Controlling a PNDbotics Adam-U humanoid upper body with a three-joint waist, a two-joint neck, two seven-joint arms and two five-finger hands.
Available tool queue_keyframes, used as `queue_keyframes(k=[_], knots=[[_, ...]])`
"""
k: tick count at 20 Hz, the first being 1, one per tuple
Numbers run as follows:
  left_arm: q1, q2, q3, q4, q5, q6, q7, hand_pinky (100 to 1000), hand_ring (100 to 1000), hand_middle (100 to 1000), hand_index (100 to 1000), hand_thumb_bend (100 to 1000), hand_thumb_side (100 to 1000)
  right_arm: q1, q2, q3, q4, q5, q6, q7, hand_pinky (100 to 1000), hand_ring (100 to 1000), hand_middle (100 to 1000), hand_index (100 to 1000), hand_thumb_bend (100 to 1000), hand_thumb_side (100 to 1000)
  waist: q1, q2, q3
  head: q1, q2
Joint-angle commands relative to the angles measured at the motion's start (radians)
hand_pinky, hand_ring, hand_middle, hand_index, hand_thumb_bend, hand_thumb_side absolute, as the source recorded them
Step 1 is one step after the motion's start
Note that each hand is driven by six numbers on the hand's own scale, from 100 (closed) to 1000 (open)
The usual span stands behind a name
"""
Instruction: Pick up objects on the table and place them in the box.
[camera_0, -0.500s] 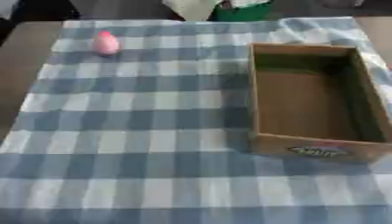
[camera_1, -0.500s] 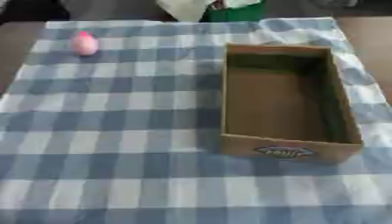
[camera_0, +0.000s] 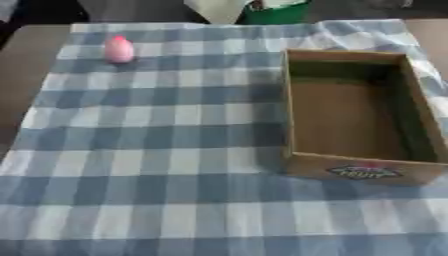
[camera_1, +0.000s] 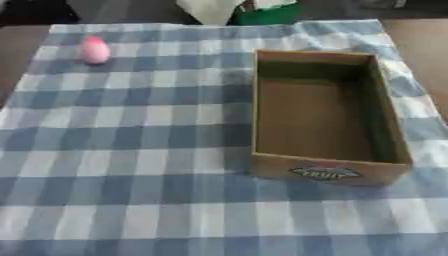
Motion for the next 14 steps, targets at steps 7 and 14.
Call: queue_keyframes(k=[7,14], knots=[[-0.017,0.031,0.007,-0.010,0.008,0.004,-0.003,458,648,717,755,300,854,-0.007,-0.022,-0.009,-0.015,-0.004,0.001,0.000,851,913,878,983,100,1000,-0.007,-0.011,-0.001,0.003,-0.021],[-0.103,0.062,-0.036,0.025,0.016,-0.003,-0.047,437,621,715,787,301,878,-0.010,-0.025,-0.004,-0.015,-0.005,0.000,0.002,852,911,876,983,100,1000,-0.008,-0.015,0.000,0.005,-0.013]])
